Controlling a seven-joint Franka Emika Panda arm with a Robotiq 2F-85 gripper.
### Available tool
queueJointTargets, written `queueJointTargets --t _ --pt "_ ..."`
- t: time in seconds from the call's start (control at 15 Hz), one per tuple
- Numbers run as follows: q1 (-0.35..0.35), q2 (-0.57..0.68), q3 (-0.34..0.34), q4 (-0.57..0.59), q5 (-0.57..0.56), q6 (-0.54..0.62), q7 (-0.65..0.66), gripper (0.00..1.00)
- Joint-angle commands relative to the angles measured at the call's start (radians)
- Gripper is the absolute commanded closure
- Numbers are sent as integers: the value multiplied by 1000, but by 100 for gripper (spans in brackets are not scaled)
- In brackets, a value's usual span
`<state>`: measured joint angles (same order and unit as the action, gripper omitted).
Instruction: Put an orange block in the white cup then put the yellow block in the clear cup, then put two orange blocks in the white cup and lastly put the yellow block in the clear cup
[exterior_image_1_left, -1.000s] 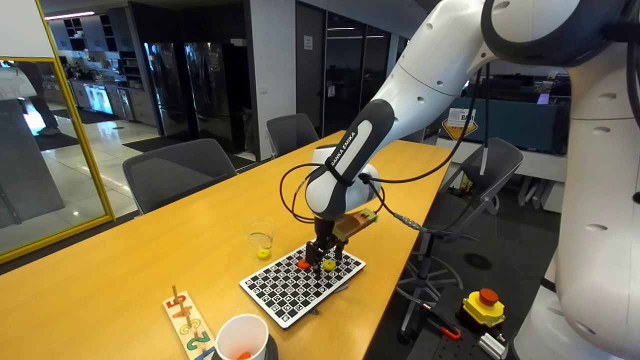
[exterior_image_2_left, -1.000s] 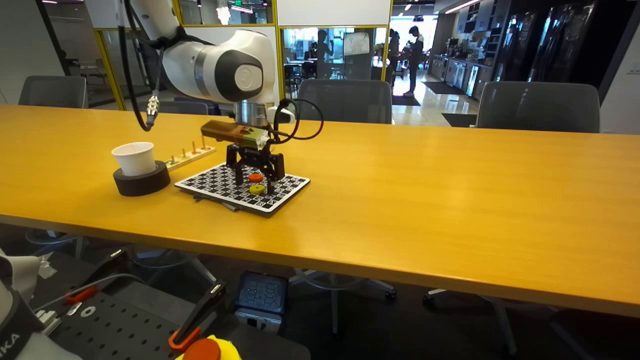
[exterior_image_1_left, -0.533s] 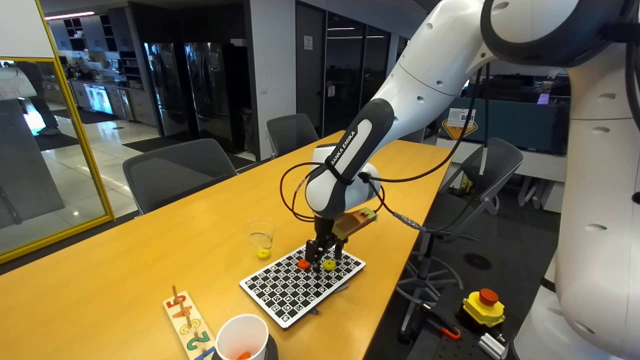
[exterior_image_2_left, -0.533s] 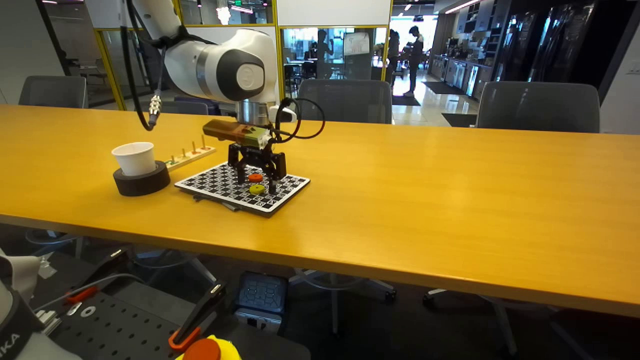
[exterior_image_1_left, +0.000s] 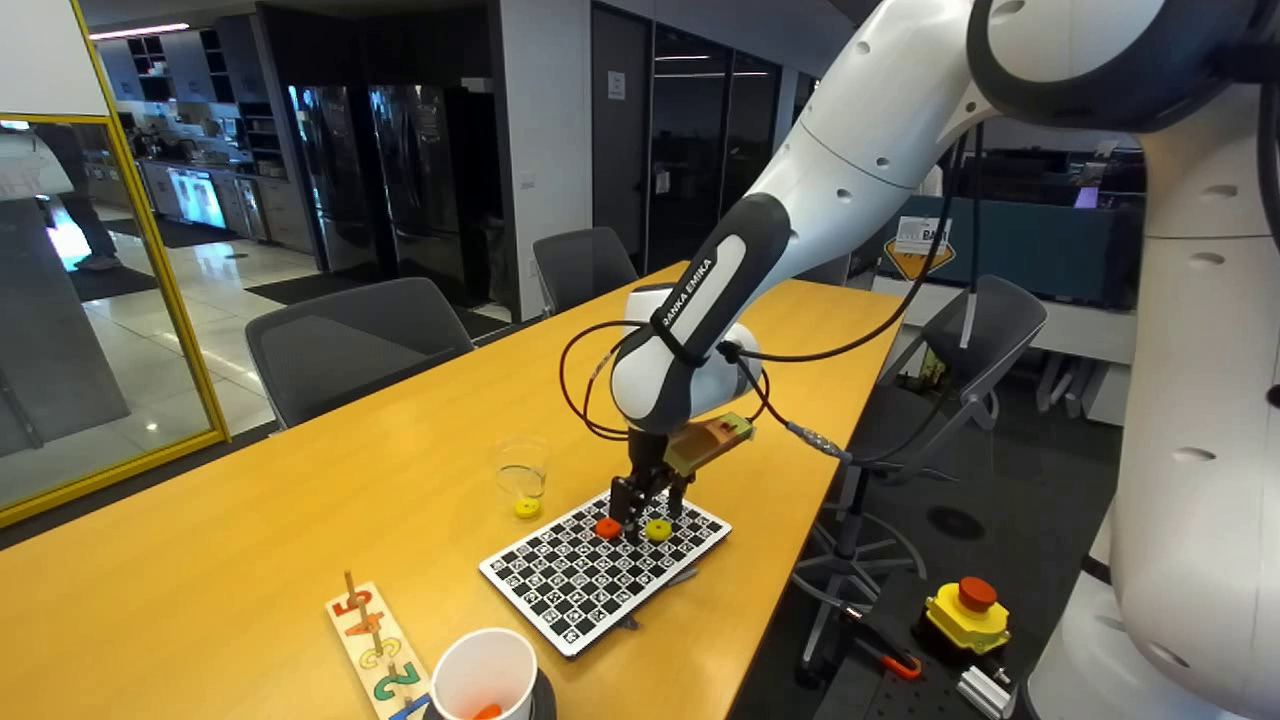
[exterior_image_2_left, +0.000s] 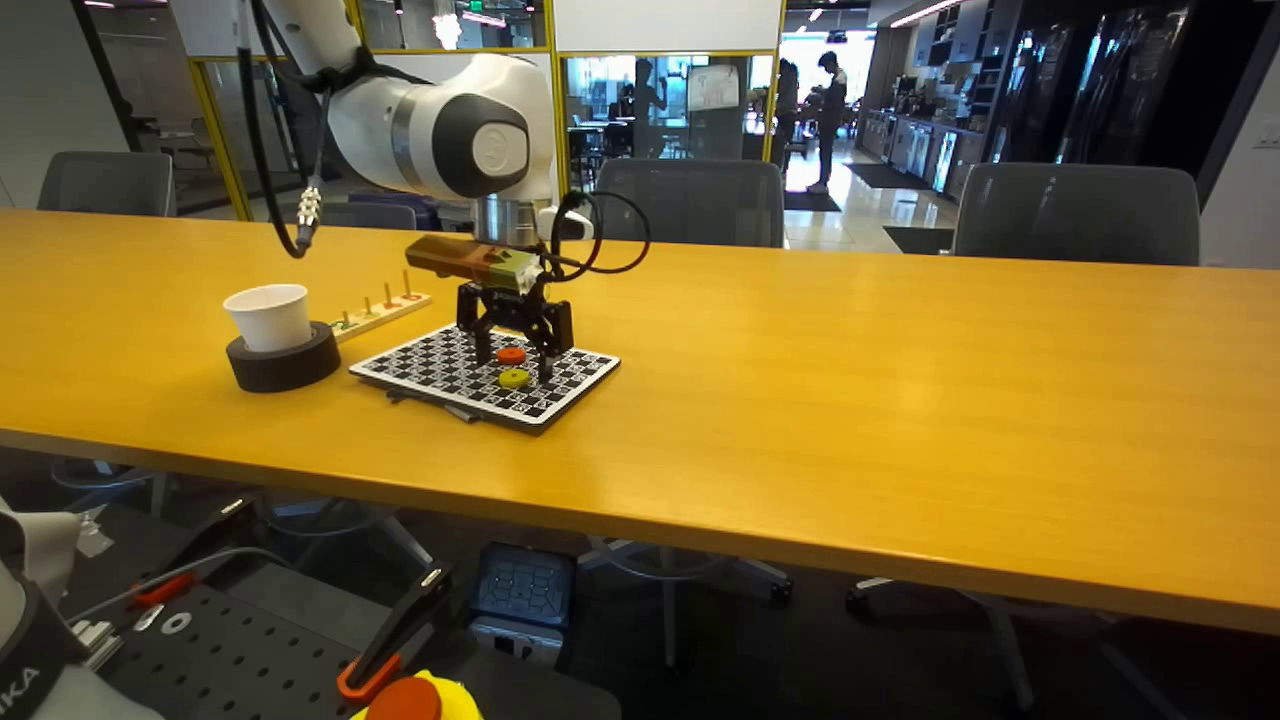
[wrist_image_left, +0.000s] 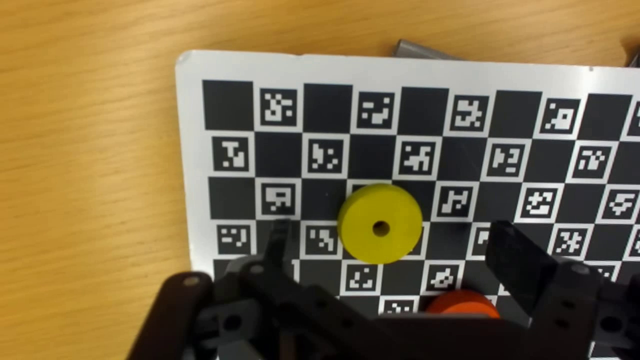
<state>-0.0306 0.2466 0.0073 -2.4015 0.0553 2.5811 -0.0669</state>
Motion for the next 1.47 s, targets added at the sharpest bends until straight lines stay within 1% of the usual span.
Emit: queueJointTargets --t 0.0,0.07,0.13,0.53,0.67,1.0,1.2,1.4 --pt "-10 -30 8 -11 28 -3 -17 25" --pt "-12 -30 9 -10 35 -7 -18 27" --pt "-12 -31 9 -10 41 -10 -17 34" --pt "-12 -40 5 -10 47 -27 -9 81" --pt "-9 -44 3 -8 46 -36 0 79" --pt "6 -72 3 22 33 -51 33 79" --pt "22 -79 13 74 28 -53 60 79" --pt "52 -65 25 151 4 -32 95 79"
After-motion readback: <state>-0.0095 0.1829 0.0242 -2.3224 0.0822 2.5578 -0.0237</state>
